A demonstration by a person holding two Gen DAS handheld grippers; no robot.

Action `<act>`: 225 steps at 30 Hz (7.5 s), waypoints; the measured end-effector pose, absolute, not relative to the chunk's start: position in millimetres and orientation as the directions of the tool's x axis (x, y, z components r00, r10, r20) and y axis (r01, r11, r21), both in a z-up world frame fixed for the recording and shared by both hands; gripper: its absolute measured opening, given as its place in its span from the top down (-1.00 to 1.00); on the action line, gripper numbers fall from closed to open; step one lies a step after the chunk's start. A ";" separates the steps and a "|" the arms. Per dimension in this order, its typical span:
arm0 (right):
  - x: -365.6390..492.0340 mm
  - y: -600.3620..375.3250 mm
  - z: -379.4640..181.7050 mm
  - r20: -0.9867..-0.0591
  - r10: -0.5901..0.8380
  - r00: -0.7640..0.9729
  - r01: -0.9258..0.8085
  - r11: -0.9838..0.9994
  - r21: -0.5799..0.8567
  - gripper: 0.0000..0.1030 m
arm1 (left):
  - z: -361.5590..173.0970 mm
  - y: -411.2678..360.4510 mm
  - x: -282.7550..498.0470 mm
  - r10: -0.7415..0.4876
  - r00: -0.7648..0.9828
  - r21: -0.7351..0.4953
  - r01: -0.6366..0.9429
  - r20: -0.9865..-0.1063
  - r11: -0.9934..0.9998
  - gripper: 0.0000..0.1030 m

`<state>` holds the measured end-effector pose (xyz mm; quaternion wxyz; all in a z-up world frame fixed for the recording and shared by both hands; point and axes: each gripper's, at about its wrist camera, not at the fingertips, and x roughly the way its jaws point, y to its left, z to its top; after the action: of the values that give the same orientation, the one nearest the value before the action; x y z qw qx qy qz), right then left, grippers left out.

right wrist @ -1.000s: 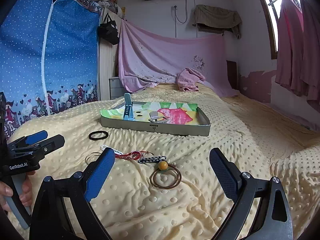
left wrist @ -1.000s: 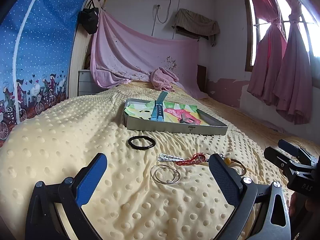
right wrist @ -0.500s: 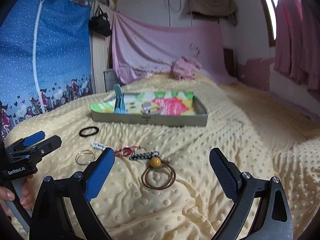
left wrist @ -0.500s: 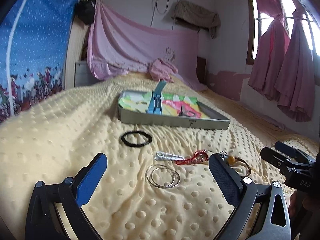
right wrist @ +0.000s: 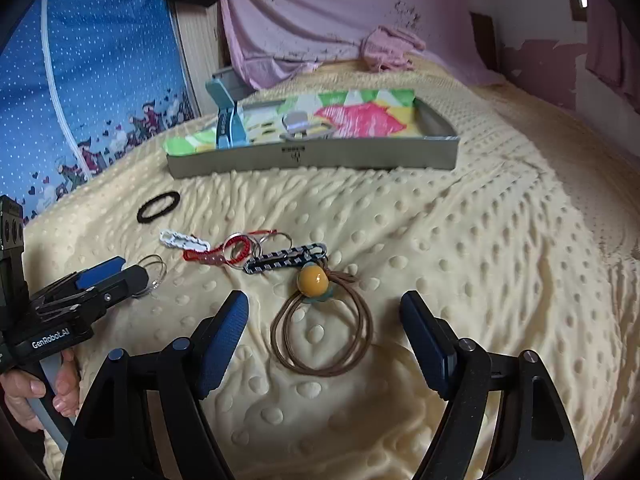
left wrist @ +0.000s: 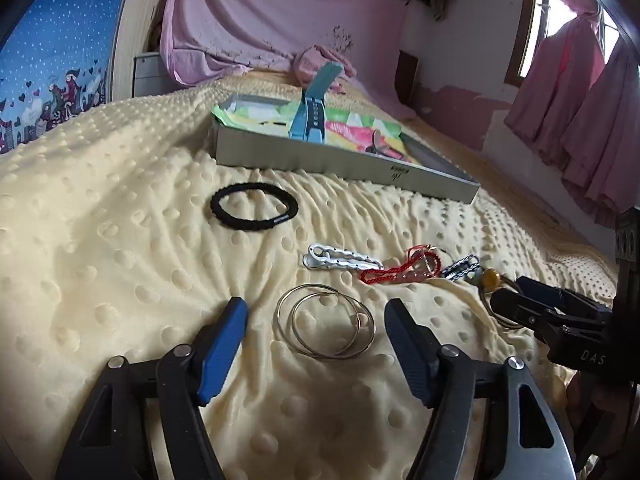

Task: Organize jewelry
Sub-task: 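Grasp the silver hoop earrings with the left tool while the right tool grasps the brown cord, then carry the hoops and brown cord into the tray and release them, then move both tools back toward the remaining items on the bed, then grasp the black hair tie with the left tool while the right tool grasps the beaded strap, then carry the hair tie and beaded strap into the tray and open both tools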

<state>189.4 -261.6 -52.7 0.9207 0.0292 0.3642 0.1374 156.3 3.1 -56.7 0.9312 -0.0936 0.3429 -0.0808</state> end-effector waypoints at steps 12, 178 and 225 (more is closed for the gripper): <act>197.5 -256.1 -60.2 -0.678 0.280 0.680 -0.232 0.959 0.163 0.09 | -61.5 -8.3 157.0 -0.241 0.717 -0.205 0.139 -0.654 0.969 0.16; 225.9 -235.0 -63.2 -0.650 0.333 0.683 -0.271 0.942 0.197 -0.30 | -46.1 30.8 219.5 -0.061 0.797 -0.162 -0.047 -0.601 0.986 -0.71; 174.0 -225.0 -44.1 -0.594 0.467 0.654 -0.448 0.873 0.193 0.71 | -42.5 14.8 139.1 -0.251 0.780 -0.284 0.098 -0.573 0.954 0.89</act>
<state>174.0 -225.0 -44.1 0.9094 0.0145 0.3308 0.2517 139.1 14.8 -42.5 0.9358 -0.1202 0.3181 -0.0932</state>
